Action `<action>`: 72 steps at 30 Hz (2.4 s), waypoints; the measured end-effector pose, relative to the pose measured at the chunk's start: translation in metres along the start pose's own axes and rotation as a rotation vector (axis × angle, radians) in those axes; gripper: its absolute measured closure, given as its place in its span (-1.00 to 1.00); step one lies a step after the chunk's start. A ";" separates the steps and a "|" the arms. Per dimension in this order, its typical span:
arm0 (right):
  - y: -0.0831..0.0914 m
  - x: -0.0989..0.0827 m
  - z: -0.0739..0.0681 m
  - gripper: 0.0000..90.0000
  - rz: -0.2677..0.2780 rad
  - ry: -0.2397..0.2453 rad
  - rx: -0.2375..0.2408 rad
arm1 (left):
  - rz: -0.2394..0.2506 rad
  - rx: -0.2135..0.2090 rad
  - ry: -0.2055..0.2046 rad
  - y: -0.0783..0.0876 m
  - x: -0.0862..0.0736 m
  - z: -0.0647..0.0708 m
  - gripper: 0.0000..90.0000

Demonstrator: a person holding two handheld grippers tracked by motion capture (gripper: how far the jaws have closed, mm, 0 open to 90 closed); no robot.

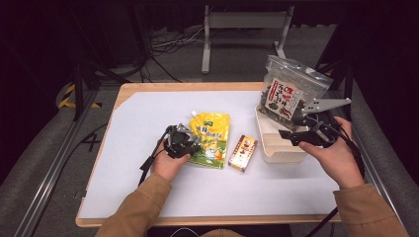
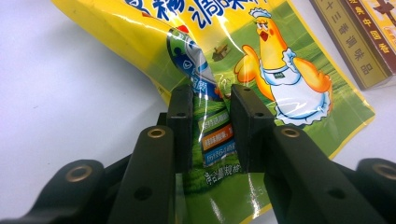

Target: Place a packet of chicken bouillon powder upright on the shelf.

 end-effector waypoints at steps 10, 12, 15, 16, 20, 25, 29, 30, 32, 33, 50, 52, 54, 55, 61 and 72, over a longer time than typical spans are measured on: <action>0.002 0.001 -0.002 -0.06 -0.006 0.041 -0.002 | 0.007 0.002 -0.025 0.005 0.001 0.005 0.68; 0.003 0.002 -0.003 -0.04 -0.013 0.058 0.001 | 0.015 0.004 -0.040 0.009 0.003 0.008 0.70; 0.003 0.004 -0.005 -0.03 -0.012 0.074 0.008 | 0.026 0.012 -0.078 0.017 0.005 0.016 0.74; 0.003 0.004 -0.005 -0.03 -0.012 0.074 0.008 | 0.026 0.012 -0.078 0.017 0.005 0.016 0.75; 0.004 0.007 -0.007 -0.01 -0.012 0.096 0.015 | 0.051 0.008 -0.120 0.030 0.008 0.026 0.77; 0.005 0.011 -0.009 0.00 -0.010 0.107 0.028 | 0.093 0.013 -0.204 0.052 0.007 0.041 0.77; 0.005 0.018 -0.014 0.00 -0.004 0.113 0.043 | 0.129 0.009 -0.266 0.068 0.002 0.054 0.78; 0.006 0.020 -0.016 0.00 -0.004 0.110 0.052 | 0.136 0.011 -0.281 0.072 0.000 0.058 0.78; 0.006 0.022 -0.017 0.00 -0.004 0.098 0.067 | 0.140 0.004 -0.287 0.075 -0.002 0.062 0.78; 0.006 0.024 -0.019 0.01 -0.002 0.091 0.082 | 0.148 0.003 -0.298 0.078 -0.004 0.065 0.78; -0.004 0.054 -0.056 -0.05 -0.037 0.142 0.241 | 0.171 -0.053 -0.418 0.100 -0.028 0.104 0.80; -0.007 0.056 -0.059 -0.07 -0.050 0.151 0.258 | 0.185 -0.058 -0.447 0.103 -0.028 0.108 0.80; -0.011 0.058 -0.062 -0.09 -0.062 0.162 0.273 | 0.200 -0.067 -0.490 0.106 -0.028 0.113 0.80; -0.014 0.059 -0.064 -0.10 -0.068 0.169 0.281 | 0.212 -0.073 -0.507 0.107 -0.028 0.116 0.81; -0.027 0.060 -0.075 -0.14 -0.091 0.208 0.326 | 0.230 -0.084 -0.559 0.108 -0.030 0.123 0.81; -0.044 0.054 -0.095 -0.18 -0.109 0.261 0.407 | 0.249 -0.099 -0.614 0.112 -0.030 0.129 0.83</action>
Point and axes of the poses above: each handheld gripper's, and its own axes: y roughly backward along the jaws, x roughly out of its top, z roughly to its right, the point moved 5 cm from there along -y, roughly forward along the jaws, and after that the axes turned 12 degrees about -x, right-handed, at the moved point
